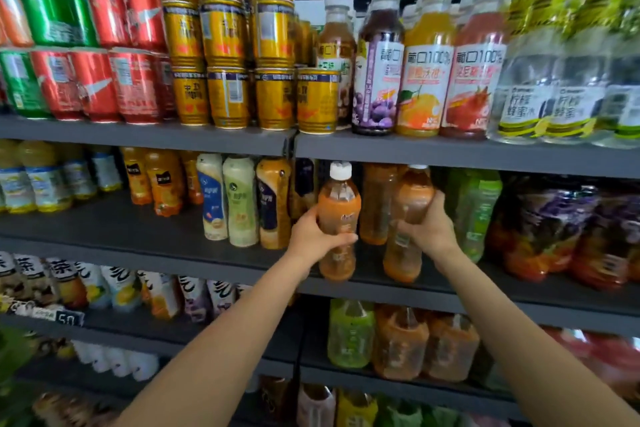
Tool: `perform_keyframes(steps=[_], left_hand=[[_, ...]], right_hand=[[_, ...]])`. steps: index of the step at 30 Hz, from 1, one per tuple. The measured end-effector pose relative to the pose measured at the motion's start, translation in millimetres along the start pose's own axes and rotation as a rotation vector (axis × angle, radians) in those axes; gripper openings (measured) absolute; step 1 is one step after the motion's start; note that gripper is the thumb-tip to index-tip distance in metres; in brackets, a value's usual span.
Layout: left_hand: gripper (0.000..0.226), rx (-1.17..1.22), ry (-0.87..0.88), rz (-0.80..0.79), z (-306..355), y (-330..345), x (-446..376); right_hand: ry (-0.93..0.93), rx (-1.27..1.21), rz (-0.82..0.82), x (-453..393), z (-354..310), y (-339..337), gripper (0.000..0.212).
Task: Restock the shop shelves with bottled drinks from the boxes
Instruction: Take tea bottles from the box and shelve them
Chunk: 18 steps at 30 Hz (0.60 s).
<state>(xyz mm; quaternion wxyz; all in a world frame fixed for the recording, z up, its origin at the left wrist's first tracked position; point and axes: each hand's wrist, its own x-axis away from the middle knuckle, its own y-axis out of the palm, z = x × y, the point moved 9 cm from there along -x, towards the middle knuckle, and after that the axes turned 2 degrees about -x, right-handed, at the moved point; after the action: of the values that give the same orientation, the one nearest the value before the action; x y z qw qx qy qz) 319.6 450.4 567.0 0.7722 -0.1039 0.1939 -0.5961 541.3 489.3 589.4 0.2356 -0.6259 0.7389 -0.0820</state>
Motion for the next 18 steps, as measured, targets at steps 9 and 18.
perform_keyframes(steps=[9, 18], left_hand=[[0.075, -0.258, -0.020, -0.171, 14, 51, -46], [0.086, -0.318, -0.032, -0.029, 16, 85, -63]], right_hand=[[0.158, 0.369, -0.062, -14, 57, 13, 0.058], [0.081, 0.383, -0.017, -14, 54, 12, 0.058]])
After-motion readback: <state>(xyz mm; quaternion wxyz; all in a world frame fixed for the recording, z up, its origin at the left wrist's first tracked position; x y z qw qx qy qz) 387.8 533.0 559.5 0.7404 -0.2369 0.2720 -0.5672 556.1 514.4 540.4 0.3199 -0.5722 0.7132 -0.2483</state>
